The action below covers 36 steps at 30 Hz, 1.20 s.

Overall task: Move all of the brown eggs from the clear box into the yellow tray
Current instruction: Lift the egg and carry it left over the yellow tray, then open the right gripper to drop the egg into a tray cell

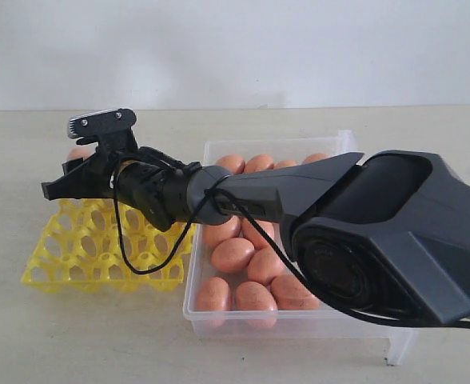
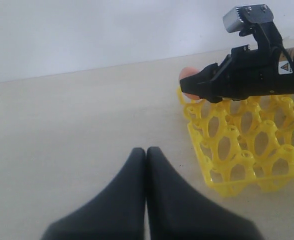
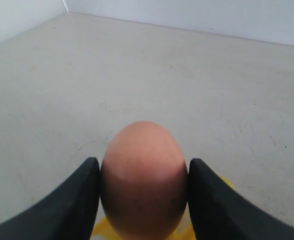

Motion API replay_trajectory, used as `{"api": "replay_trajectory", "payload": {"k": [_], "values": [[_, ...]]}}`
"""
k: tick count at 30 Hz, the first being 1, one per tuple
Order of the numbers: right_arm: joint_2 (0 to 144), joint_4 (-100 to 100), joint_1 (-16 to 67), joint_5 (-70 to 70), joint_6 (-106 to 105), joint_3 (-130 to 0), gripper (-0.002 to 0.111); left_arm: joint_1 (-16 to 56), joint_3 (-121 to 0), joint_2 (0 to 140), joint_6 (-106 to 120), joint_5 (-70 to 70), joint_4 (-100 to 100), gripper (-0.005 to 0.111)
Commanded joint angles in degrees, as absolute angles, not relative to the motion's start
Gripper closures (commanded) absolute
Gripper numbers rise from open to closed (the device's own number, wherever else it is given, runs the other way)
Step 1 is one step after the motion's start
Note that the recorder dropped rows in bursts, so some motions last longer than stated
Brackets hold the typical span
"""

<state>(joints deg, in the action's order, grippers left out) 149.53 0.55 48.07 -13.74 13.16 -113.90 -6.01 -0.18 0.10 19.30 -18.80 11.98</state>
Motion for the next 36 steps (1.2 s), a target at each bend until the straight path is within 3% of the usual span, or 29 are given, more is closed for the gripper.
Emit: {"api": "replay_trajectory", "payload": {"k": [1,4,18,25,27,30,31,36], "values": [[149.9,0.6,47.7,-12.6,11.1,-114.1,0.050,-6.2,0.0,0.0,18.6,-18.0,12.1,0.111],[149.9,0.6,47.7,-12.6,9.4,-114.1,0.044,-6.2,0.0,0.0,18.6,-18.0,12.1,0.111],[144.0,0.6,47.7,-14.7,2.9,-114.4,0.045,-6.2,0.0,0.0,18.6,-18.0,12.1,0.111],[135.0,0.6,47.7,-2.5,2.6,-114.4,0.046,-6.2,0.0,0.0,18.6,-18.0,12.1,0.111],[132.6,0.5,47.7,5.9,2.2,-114.4,0.056,-6.2,0.0,0.0,18.6,-18.0,12.1,0.111],[129.2,0.3,47.9,18.9,-4.4,-114.4,0.099,-6.2,0.0,0.0,18.6,-18.0,12.1,0.111],[128.4,0.3,48.1,22.4,-6.4,-114.4,0.108,-6.2,0.0,0.0,18.6,-18.0,12.1,0.111],[125.0,-0.3,48.1,40.5,-10.7,-114.4,0.107,-6.2,0.0,0.0,18.6,-18.0,12.1,0.111]]}}
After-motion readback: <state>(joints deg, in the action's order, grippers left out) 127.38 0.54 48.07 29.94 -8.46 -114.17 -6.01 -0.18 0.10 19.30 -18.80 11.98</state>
